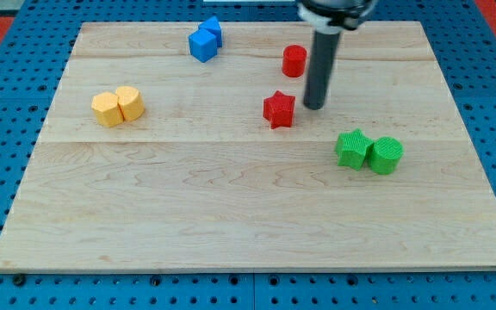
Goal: Point at the red circle
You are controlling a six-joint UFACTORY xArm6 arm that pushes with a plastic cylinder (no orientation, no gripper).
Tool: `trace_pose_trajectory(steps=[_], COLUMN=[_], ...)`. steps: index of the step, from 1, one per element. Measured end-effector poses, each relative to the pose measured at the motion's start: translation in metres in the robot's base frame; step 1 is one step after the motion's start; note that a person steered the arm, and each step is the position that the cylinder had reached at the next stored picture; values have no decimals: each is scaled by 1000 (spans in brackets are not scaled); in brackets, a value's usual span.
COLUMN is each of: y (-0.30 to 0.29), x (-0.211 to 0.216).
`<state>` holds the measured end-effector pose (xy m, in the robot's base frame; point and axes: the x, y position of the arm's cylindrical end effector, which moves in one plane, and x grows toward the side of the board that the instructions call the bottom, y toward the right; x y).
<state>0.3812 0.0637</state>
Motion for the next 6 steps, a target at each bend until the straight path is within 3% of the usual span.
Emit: trace_pose_trajectory(steps=[1, 2, 3, 4, 5, 6], y=[-69, -58, 36, 49, -12, -56], x=[4, -5, -29, -99, -122, -75])
